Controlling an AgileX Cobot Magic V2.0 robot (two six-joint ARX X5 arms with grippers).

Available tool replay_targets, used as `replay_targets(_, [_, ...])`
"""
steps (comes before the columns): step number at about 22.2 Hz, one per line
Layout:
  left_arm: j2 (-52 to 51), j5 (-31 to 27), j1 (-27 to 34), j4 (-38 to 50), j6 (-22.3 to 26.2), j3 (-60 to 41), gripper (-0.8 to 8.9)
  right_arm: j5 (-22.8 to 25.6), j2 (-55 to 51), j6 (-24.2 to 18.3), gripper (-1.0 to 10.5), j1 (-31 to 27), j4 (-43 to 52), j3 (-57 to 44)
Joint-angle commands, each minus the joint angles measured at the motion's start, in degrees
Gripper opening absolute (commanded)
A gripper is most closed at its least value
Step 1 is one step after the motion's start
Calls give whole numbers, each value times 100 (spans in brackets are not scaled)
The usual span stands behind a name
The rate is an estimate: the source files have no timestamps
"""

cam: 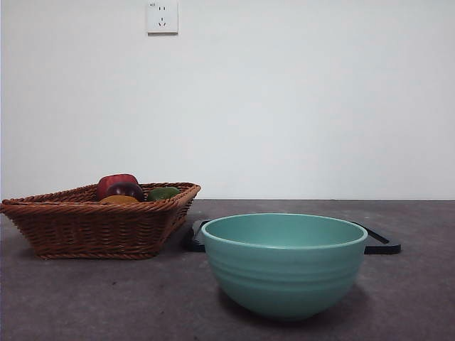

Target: Pick up the wifruite, put it on the bowl, pick up the plate, put it on desk

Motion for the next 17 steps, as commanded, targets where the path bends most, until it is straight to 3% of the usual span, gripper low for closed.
replay_targets(1, [-7, -11, -4, -33, 98, -116, 27, -15, -601, -326, 23, -713, 1722, -1412])
replay_targets(4, [-7, -11, -4, -33, 98, -116, 27, -11, -1381, -328, 23, -1410, 2968, -3060])
replay_targets(6, [-7, -11, -4, -33, 98, -116, 27, -11, -1711, -345, 23, -1613, 3220, -3663])
replay_targets(17, [-7, -11, -4, -33, 98, -116, 27, -103, -2527, -337, 23, -1764, 3541, -5147])
